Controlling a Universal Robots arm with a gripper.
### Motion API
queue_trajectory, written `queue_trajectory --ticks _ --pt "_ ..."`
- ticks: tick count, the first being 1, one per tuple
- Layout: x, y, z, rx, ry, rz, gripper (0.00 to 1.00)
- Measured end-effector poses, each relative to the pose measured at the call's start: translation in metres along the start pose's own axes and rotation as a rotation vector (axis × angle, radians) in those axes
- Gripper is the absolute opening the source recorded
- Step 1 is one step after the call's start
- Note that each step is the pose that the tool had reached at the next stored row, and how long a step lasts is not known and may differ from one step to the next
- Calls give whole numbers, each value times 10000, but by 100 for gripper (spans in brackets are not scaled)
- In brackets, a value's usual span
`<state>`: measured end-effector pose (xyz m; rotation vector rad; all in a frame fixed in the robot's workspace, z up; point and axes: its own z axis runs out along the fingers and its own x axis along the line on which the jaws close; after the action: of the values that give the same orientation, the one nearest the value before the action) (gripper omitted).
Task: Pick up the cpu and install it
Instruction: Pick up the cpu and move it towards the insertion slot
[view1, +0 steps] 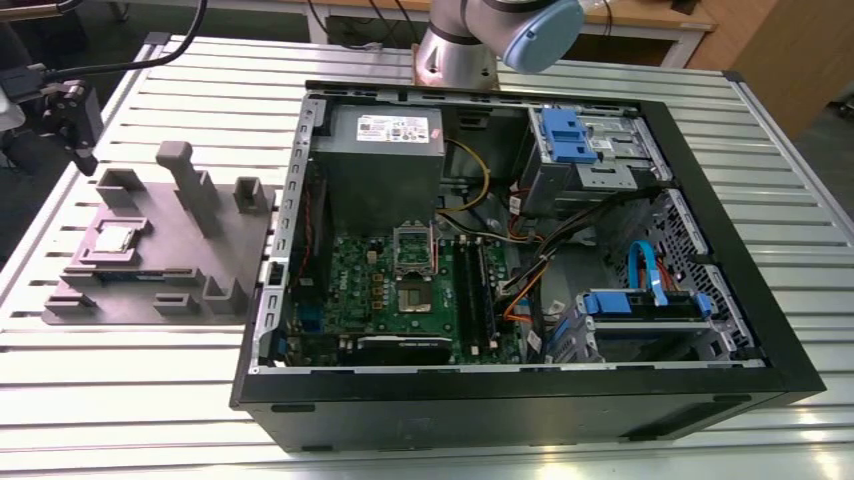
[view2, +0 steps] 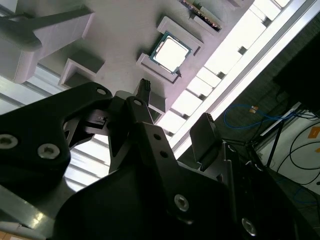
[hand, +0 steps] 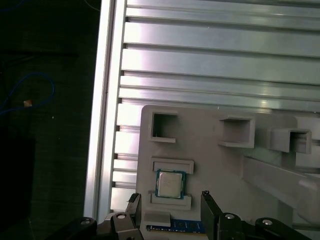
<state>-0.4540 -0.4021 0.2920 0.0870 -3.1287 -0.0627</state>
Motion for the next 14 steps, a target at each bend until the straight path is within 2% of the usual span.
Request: queue_trajectory --ticks 6,8,9,14 --pt "0 0 1 0 0 -1 59" --pt "0 0 2 0 0 0 60" --pt "0 0 3 -1 -1 -1 66" --pt "0 0 3 0 1 0 66"
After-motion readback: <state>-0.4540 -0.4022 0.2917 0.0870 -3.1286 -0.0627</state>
